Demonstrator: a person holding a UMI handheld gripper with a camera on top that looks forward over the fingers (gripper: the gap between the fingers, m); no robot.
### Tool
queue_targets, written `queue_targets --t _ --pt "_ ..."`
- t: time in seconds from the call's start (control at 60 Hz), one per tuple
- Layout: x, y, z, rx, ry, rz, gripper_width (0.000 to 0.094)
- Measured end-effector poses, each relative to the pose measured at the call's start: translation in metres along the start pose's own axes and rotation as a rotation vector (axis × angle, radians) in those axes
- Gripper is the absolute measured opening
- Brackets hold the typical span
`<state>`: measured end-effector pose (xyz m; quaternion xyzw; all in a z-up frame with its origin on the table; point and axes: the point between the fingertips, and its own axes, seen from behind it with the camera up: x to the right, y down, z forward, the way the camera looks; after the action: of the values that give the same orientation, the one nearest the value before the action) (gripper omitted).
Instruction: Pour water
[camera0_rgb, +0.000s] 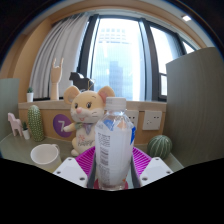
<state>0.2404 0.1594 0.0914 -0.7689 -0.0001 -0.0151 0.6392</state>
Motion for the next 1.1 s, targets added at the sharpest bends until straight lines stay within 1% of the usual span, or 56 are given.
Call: queue_targets --t 0.05,0.083,0.183,0.2,0.25,0.417,0.567,0.667,0.833,1.1 --pt "0.001 0.006 -0.001 -0.028 0.001 0.011 0.0566" --pt "0.003 0.012 -0.003 -0.055 0.011 0.015 0.0616" --pt "0.005 0.024 -0.015 -0.083 0.027 0.022 0.0849" --pt "0.005 0.025 -0.018 -0.085 0.031 0.024 0.0875" --pt "0.003 0.03 -0.033 -0.09 0.037 0.036 0.0842" --pt "-0.023 0.041 -0.102 -0.097 0.025 0.053 0.0857" --pt "-0.081 0.043 -0.169 -0.096 -0.058 0.067 0.0856" --pt "-0.123 0.045 -0.209 -0.118 -0.124 0.094 0.0857" --pt "-0.168 0.03 -0.264 -0.139 -0.174 0.127 0.0858" --pt "-0.196 -0.014 -0.324 -0.085 -0.181 0.044 0.0857"
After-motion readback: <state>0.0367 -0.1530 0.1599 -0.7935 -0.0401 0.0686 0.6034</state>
